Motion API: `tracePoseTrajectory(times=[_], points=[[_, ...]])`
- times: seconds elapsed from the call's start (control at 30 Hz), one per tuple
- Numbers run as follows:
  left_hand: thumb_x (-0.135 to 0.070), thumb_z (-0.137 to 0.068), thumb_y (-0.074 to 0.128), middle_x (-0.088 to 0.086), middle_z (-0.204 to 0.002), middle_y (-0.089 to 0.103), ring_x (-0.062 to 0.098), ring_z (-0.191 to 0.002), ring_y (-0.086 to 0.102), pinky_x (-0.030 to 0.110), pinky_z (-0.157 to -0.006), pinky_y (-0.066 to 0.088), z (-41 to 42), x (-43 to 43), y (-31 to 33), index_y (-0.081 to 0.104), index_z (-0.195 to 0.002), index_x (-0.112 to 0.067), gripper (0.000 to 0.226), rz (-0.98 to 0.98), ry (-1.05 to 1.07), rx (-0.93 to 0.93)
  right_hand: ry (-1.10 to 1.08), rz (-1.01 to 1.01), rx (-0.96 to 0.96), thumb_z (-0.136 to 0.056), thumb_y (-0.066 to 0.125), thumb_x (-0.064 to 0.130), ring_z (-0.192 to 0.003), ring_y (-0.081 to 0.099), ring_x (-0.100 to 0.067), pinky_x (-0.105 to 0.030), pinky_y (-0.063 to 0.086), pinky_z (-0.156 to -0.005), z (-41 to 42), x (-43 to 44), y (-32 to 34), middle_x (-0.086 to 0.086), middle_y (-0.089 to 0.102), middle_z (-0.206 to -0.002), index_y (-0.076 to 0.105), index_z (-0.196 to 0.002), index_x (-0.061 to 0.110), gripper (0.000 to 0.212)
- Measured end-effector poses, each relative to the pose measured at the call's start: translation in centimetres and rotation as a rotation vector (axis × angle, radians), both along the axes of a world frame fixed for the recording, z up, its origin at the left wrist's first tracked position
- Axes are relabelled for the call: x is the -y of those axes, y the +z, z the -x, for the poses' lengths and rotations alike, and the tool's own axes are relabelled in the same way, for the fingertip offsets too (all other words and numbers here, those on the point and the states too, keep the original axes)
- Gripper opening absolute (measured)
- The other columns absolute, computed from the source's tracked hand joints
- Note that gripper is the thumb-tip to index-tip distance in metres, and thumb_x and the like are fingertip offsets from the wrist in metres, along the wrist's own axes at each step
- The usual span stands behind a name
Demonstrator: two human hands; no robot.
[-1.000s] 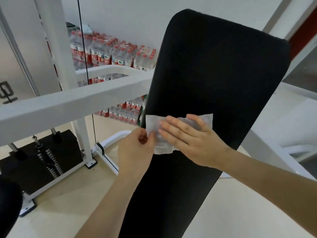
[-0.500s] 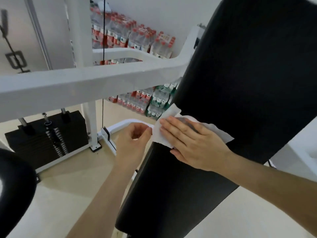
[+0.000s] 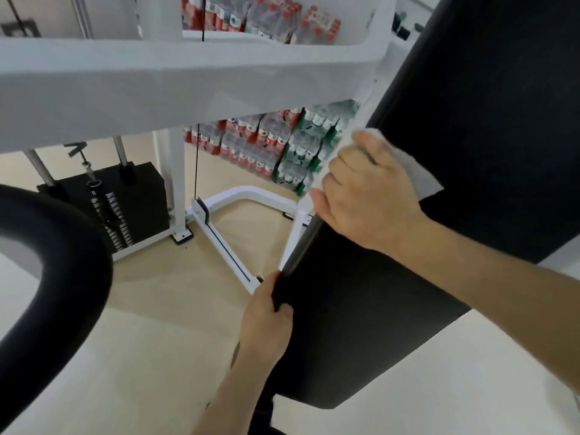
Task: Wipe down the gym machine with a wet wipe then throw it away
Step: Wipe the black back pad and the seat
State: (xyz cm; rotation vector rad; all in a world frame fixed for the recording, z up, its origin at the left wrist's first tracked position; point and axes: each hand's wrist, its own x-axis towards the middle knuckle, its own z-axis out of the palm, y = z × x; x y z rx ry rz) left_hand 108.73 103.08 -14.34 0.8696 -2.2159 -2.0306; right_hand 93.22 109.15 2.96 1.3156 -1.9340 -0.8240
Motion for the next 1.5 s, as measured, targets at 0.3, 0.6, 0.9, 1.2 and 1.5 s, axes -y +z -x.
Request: tracePoseTrajectory(times=[0.3, 0.6, 0.9, 1.2, 1.5], points=[[-0.007, -0.083, 0.045, -0.008, -0.13, 0.053, 0.014, -0.11, 0.054, 0.027, -0.091, 0.047, -6.0, 0.3, -4.1, 0.046, -0.133, -0.025, 0.053, 0.257, -0.357, 0.207, 0.019, -0.434, 0.361, -0.092, 0.053, 0.022, -0.089, 0.06, -0.03, -0.04, 0.036, -0.095, -8.2, -1.7, -18.3, -0.012, 0.068, -0.095, 0.071, -0.092, 0.008, 0.022], [-0.019, -0.097, 0.042, -0.006, -0.131, 0.043, 0.012, -0.115, 0.046, 0.031, -0.096, 0.045, -3.1, -2.6, 3.0, 0.039, -0.141, -0.028, 0.045, 0.549, -0.272, -0.246, 0.008, 0.469, 0.011, -0.103, 0.035, 0.034, -0.144, 0.03, -0.024, -0.045, 0.021, -0.117, -0.7, -2.8, -1.9, -0.006, 0.036, -0.155, 0.043, -0.146, 0.015, 0.048], [-0.017, -0.083, 0.058, 0.007, -0.142, 0.038, 0.026, -0.134, 0.035, 0.039, -0.102, 0.045, -2.4, -3.4, 6.0, 0.054, -0.13, -0.022, 0.047, 1.118, -0.653, -0.149, -0.069, 0.429, 0.213, -0.098, 0.045, 0.029, -0.144, 0.031, -0.018, -0.04, 0.015, -0.118, -5.1, -11.3, -12.2, 0.002, 0.028, -0.157, 0.03, -0.153, 0.02, 0.057], [-0.008, -0.072, 0.067, 0.015, -0.124, 0.056, 0.031, -0.115, 0.05, 0.043, -0.087, 0.05, 5.7, -4.4, 11.1, 0.067, -0.106, -0.013, 0.034, 1.589, -0.952, -0.696, -0.608, 1.497, 0.154, -0.102, 0.023, 0.036, -0.147, 0.021, -0.028, -0.048, 0.019, -0.12, -4.4, -13.0, -12.0, -0.015, 0.026, -0.158, 0.023, -0.151, 0.004, 0.058], [-0.013, -0.082, 0.061, 0.008, -0.111, 0.059, 0.025, -0.094, 0.055, 0.039, -0.074, 0.045, 7.1, -5.2, 6.2, 0.055, -0.119, -0.017, 0.038, 1.549, -1.122, -0.942, -1.121, 2.307, 0.415, -0.096, 0.005, 0.051, -0.15, -0.008, -0.014, -0.042, -0.002, -0.122, -8.0, -7.5, -20.0, -0.008, 0.002, -0.164, 0.008, -0.154, 0.011, 0.071]])
